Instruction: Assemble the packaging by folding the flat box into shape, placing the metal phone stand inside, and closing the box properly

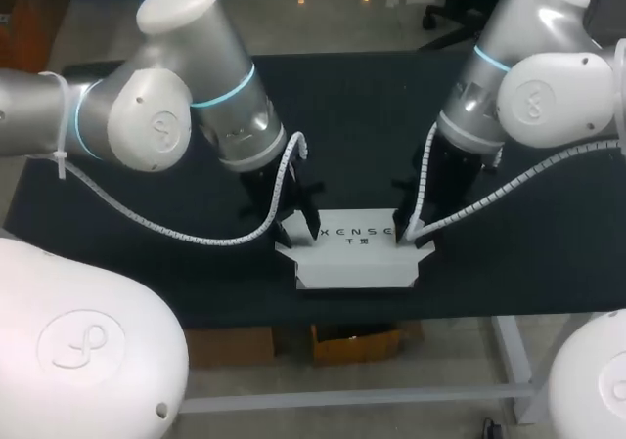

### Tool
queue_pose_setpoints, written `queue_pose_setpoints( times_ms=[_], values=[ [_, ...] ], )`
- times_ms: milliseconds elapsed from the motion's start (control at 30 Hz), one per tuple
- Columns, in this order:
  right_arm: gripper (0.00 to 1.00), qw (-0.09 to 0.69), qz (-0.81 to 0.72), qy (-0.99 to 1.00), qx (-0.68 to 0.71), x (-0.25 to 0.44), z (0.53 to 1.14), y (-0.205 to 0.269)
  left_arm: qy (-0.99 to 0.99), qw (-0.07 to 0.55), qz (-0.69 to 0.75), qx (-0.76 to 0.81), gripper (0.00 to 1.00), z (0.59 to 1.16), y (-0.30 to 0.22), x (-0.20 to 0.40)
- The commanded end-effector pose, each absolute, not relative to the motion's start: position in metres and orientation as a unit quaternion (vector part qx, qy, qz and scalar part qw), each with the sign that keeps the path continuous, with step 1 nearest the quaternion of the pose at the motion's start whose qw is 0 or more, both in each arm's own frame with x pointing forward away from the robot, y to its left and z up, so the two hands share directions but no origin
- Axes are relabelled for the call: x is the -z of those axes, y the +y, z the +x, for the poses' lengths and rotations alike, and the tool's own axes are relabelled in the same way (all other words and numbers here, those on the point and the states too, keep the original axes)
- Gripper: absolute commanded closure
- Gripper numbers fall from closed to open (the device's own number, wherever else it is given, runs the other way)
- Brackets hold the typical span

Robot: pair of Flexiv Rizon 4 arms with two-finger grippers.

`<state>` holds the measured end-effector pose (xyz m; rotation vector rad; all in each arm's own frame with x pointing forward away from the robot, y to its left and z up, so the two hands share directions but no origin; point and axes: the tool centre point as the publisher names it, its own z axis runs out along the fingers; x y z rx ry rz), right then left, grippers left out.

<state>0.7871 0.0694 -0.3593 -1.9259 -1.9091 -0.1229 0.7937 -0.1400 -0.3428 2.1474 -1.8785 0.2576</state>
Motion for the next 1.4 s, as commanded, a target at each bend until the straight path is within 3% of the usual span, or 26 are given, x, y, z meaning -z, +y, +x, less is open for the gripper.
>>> queue_pose_setpoints(
  times_ms=[33,767,1400],
  values=[
    [0.62,0.209,-0.694,-0.687,0.052,0.361,0.784,0.067,-0.648,0.131,0.744,-0.095,0.53,0.790,-0.140,0.346],
    [0.62,0.204,-0.697,-0.684,0.068,0.365,0.782,0.063,-0.642,0.095,0.754,-0.097,0.52,0.794,-0.140,0.348],
    [0.62,0.208,-0.703,-0.675,0.080,0.370,0.780,0.060,-0.644,0.101,0.752,-0.098,0.53,0.797,-0.137,0.362]
  ],
)
